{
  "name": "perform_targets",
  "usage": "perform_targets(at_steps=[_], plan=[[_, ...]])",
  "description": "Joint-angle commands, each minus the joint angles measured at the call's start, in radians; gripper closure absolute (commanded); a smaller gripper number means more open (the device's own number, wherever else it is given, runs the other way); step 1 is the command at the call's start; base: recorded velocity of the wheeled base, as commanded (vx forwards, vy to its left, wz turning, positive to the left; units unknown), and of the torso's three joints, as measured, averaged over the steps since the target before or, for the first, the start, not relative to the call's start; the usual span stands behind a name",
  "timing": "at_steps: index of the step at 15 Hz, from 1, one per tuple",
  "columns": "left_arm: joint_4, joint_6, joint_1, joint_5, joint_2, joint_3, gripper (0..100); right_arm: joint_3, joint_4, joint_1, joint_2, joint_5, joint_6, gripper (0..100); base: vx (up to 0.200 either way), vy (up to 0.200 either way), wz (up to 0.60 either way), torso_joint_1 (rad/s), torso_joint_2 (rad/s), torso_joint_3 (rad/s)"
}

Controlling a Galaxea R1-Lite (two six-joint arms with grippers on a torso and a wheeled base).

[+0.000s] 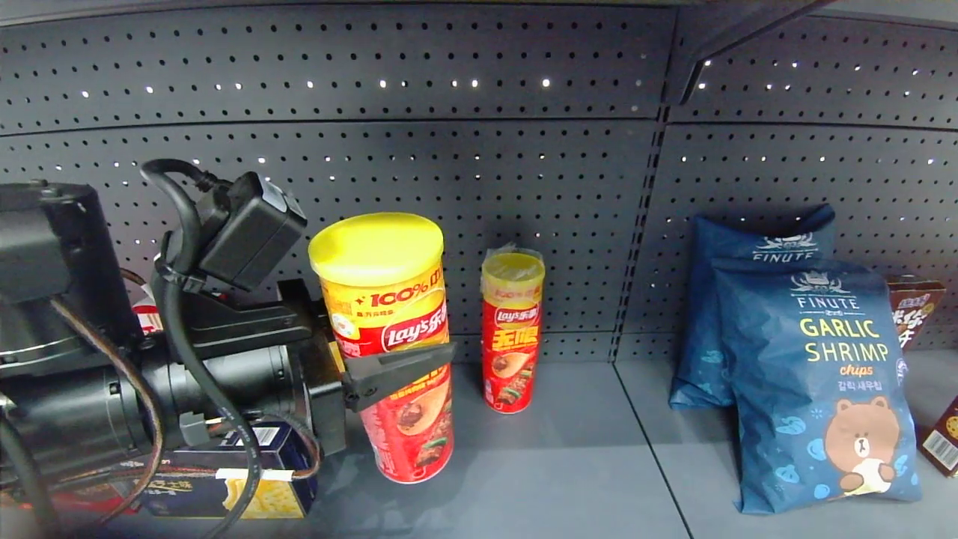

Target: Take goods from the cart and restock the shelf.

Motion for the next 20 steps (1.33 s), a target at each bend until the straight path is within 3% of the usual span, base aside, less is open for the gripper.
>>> perform_targets(at_steps=[1,5,9,12,16,20], plan=[[0.0,0.0,0.023,0.0,-0.002,0.001,100,-0.092,-0.007,0.116,0.257,0.029,-0.029,0,0.0,0.0,0.0,0.0,0.0,0.0],[0.0,-0.001,0.029,0.0,-0.002,0.002,100,-0.296,-0.044,0.208,0.582,0.113,-0.032,0,0.0,0.0,0.0,0.0,0.0,0.0],[0.0,-0.001,0.042,0.0,0.0,0.001,100,-0.343,-0.225,0.2,0.815,0.255,-0.067,0,0.0,0.0,0.0,0.0,0.0,0.0],[0.0,-0.001,0.04,0.0,0.003,-0.008,100,-0.366,-0.334,0.208,0.961,0.288,-0.105,0,0.0,0.0,0.0,0.0,0.0,0.0],[-0.001,-0.001,0.04,0.0,0.008,-0.004,100,-0.52,-0.512,0.228,1.19,0.4,-0.108,0,0.0,0.0,0.0,0.0,0.0,0.0],[-0.001,-0.003,0.042,0.0,0.006,0.001,100,-0.54,-0.596,0.263,1.288,0.48,-0.11,0,0.0,0.0,0.0,0.0,0.0,0.0]])
